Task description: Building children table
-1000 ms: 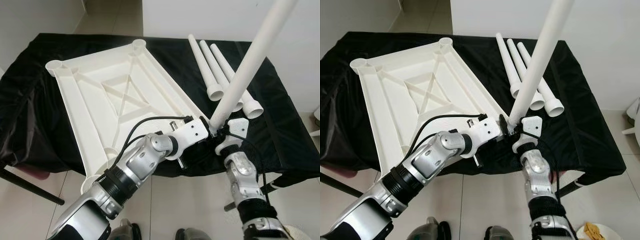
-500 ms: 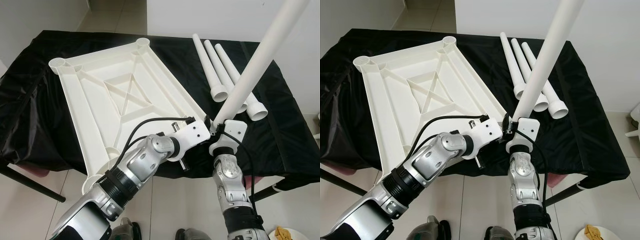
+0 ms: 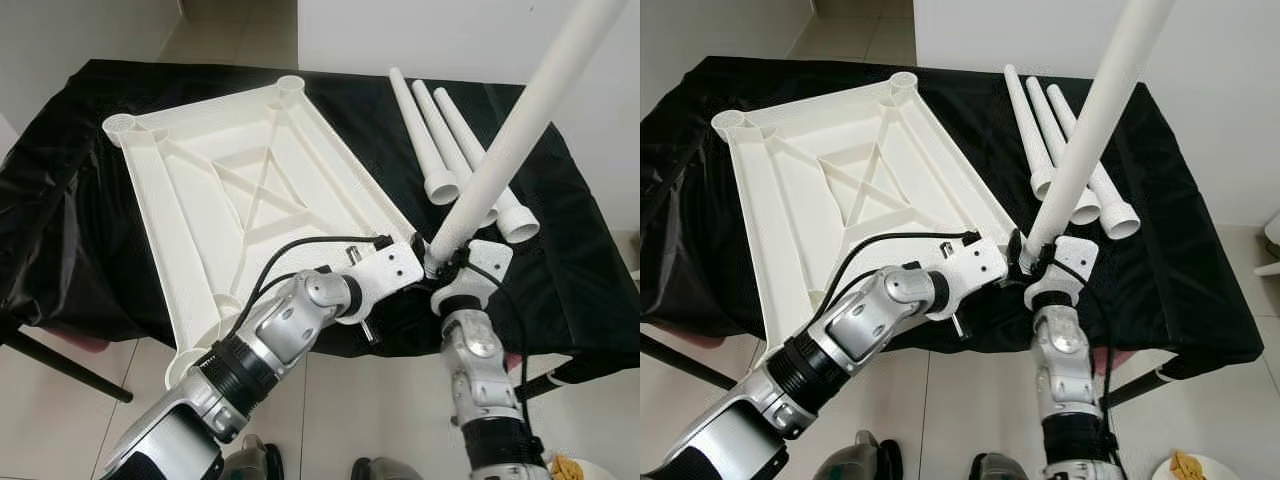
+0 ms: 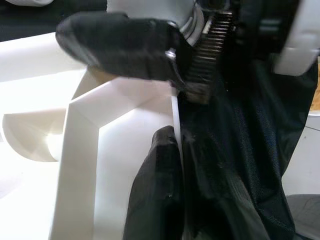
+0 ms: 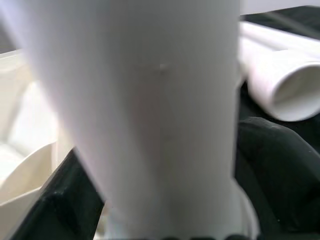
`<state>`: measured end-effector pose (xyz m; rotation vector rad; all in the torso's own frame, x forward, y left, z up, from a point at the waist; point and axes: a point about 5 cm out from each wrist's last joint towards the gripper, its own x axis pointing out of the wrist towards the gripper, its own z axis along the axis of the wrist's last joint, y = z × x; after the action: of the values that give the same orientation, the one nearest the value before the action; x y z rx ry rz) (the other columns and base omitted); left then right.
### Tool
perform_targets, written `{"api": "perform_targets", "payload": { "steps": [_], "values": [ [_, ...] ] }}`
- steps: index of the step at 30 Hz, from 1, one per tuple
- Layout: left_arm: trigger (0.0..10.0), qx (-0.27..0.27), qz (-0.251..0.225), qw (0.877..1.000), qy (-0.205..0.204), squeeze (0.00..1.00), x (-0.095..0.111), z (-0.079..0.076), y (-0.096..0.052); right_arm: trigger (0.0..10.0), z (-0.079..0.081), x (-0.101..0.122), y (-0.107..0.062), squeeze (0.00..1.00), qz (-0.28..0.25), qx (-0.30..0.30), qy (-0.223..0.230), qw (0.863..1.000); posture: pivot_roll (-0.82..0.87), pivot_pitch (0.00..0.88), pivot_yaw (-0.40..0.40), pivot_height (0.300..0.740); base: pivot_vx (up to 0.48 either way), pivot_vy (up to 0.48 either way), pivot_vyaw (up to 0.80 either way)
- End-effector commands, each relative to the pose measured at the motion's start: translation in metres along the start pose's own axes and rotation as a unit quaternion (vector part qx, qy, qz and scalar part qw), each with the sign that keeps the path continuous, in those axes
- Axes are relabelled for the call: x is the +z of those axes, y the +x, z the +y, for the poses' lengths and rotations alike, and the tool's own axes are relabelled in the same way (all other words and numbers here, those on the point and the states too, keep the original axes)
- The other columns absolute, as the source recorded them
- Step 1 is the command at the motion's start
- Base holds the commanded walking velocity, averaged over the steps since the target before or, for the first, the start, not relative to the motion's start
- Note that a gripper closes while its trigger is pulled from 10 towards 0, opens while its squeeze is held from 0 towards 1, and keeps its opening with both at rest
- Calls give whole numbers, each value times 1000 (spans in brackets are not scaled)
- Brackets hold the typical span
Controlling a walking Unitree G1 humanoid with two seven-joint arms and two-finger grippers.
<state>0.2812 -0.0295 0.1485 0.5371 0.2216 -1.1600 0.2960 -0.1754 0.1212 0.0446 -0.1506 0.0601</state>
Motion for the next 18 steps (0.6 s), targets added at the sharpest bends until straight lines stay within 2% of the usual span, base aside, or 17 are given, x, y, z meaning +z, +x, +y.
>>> {"api": "perform_targets", "payload": {
  "steps": [1, 3, 4, 6, 7, 14, 18],
  "values": [
    [10000, -66, -1, 998, 7, 1000, 2, -17, 4, 10000, -2, -1, -2, 0, 5, 26, 5, 1000, -64, 84, 26, 740, 0, 0, 0],
    [10000, -71, -2, 997, 3, 1000, 2, -19, 4, 10000, -6, 1, -1, 0, 3, 36, 6, 999, -66, 83, 26, 740, 0, 0, 0],
    [10000, -69, 2, 998, 10, 1000, 1, -19, 4, 10000, -14, 7, 0, 0, -5, 45, 3, 999, -67, 81, 27, 740, 0, 0, 0],
    [10000, -65, 5, 998, 15, 1000, 0, -18, 5, 10000, -17, 8, 1, 0, -6, 47, 1, 999, -67, 81, 27, 740, 0, 0, 0],
    [10000, -65, 7, 998, 18, 0, 0, -18, 5, 10000, -21, 11, 2, 0, -10, 51, -3, 999, -69, 80, 28, 740, 0, 0, 0],
    [10000, -75, 6, 997, 20, 0, -1, -22, 6, 10000, -35, 23, 1, 0, -26, 104, -17, 994, -79, 74, 34, 740, 0, 0, 0],
    [10000, -78, 7, 997, 20, 0, -1, -23, 7, 10000, -38, 25, -1, 0, -29, 133, -13, 991, -85, 72, 38, 740, 0, 0, 0]
  ]
}}
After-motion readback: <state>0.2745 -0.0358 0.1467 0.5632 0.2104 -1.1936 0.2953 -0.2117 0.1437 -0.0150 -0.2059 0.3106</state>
